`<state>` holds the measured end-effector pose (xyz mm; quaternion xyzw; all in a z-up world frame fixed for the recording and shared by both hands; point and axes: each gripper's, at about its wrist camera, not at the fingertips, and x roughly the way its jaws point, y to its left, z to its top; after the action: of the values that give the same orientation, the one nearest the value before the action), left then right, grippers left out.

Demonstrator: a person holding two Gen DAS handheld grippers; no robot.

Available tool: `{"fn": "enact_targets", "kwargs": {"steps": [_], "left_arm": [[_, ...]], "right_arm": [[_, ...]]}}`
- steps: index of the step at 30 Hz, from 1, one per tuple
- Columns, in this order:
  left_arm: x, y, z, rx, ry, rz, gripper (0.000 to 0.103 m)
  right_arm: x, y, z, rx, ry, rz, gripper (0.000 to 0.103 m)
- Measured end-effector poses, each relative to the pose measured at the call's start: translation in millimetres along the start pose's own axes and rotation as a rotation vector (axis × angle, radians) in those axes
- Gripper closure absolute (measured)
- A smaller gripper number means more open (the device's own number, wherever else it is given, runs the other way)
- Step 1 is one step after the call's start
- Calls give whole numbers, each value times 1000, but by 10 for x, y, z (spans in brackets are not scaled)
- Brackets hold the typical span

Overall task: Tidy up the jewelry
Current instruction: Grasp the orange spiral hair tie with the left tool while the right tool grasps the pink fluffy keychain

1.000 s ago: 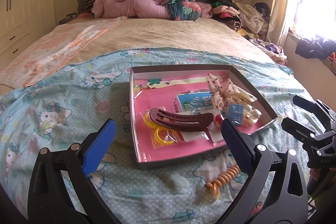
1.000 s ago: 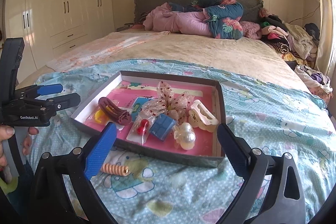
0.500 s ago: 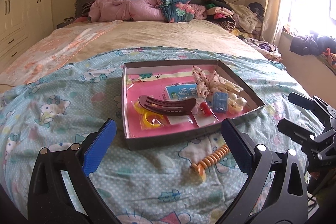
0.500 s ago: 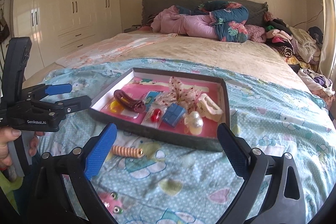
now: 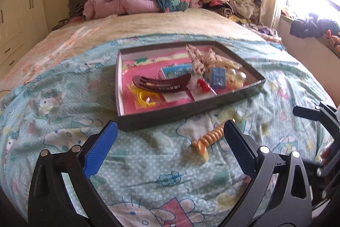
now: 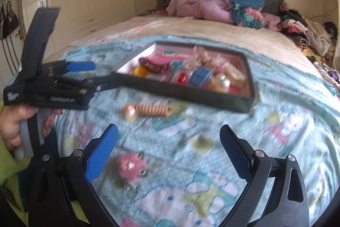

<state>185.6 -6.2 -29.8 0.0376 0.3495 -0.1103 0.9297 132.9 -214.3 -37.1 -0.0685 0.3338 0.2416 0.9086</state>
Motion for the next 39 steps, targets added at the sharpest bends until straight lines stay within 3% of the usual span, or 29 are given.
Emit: {"fn": "enact_targets", "kwargs": {"steps": [6, 10, 15, 21, 22, 27, 32, 33, 39], "left_arm": [[157, -112, -104, 65, 67, -24, 12], [279, -204, -156, 109, 113, -50, 13], [392, -276, -171, 147, 149, -64, 22], [514, -367, -141, 194, 166, -78, 34], [537, -384, -144, 201, 172, -79, 36], [647, -487, -150, 240, 192, -98, 68], [681, -534, -124, 231, 200, -120, 77], [674, -538, -120, 226, 201, -128, 92], [612, -515, -129, 164, 203, -174, 91]], "right_arm": [[132, 176, -220, -24, 58, 48, 10], [242, 273, -307, -58, 84, 55, 19], [334, 328, -382, -84, 105, 64, 36], [355, 322, -438, -104, 117, 65, 69], [339, 292, -430, -98, 117, 67, 70], [248, 122, -424, -59, 106, 46, 70], [177, -104, -411, -16, 97, 6, 70], [173, -134, -409, -9, 96, 1, 70], [136, -280, -381, 24, 87, -19, 70]]}}
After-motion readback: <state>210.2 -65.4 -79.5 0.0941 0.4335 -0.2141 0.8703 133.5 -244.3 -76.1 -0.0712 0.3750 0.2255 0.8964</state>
